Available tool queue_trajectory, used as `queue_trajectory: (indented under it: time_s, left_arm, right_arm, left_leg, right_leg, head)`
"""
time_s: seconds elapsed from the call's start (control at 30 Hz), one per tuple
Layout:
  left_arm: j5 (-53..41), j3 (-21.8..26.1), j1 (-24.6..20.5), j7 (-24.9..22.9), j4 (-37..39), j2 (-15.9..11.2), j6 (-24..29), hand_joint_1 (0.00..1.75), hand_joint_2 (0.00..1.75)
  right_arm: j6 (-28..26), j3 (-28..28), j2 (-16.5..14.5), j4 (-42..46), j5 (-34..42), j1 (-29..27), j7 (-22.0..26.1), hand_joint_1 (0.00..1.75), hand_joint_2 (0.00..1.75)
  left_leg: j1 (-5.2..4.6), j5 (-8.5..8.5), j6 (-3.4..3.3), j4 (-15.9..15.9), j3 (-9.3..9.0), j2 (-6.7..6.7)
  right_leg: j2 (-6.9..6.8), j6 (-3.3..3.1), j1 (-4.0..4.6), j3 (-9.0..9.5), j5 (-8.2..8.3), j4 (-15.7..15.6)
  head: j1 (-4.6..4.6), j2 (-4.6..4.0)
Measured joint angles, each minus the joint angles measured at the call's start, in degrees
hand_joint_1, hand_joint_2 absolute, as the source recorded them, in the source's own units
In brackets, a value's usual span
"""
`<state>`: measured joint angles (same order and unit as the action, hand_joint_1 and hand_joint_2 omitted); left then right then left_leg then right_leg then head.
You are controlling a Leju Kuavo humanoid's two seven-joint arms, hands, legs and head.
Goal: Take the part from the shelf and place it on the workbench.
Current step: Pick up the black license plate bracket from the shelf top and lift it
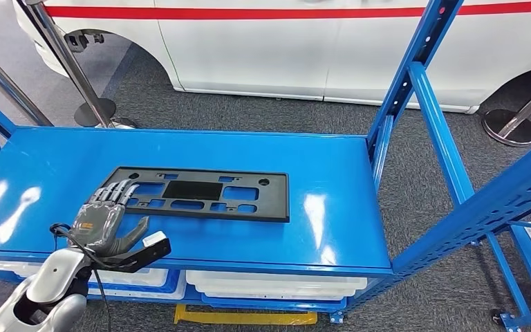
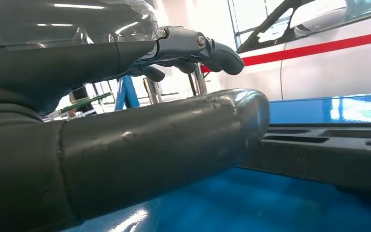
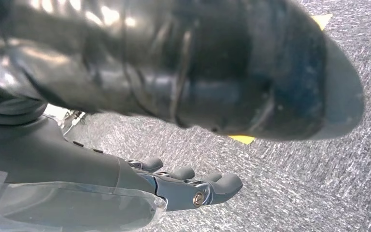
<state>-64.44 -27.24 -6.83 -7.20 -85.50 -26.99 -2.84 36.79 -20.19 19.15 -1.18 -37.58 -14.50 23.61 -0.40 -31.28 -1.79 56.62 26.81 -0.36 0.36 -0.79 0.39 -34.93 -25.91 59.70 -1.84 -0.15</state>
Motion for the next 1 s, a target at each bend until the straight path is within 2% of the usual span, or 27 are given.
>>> queue_trajectory:
  time_s: [0.53, 1.0]
  left_arm:
    - [0.2, -2.68, -1.18, 0.56, 1.94, -0.02, -0.64, 0.0, 0.0]
    - [0.79, -2.81, -2.1, 0.73, 3.94, -0.11, -1.46, 0.0, 0.0]
  right_arm:
    - [-0.05, -1.6, 0.0, 0.0, -2.78, 0.28, 0.0, 0.0, 0.0]
    - [-0.15, -2.82, 0.0, 0.0, -5.49, 0.58, 0.0, 0.0, 0.0]
  left_leg:
    - [-0.02, 0.1, 0.18, -0.01, -0.1, 0.0]
    - [-0.06, 0.09, 0.18, 0.0, -0.11, 0.0]
  right_leg:
    - [-0.01, -0.05, -0.18, 0.12, 0.05, 0.03]
    - [-0.02, -0.05, -0.22, 0.15, 0.05, 0.0]
  head:
    - [0.0, 0.0]
    - [0.0, 0.0]
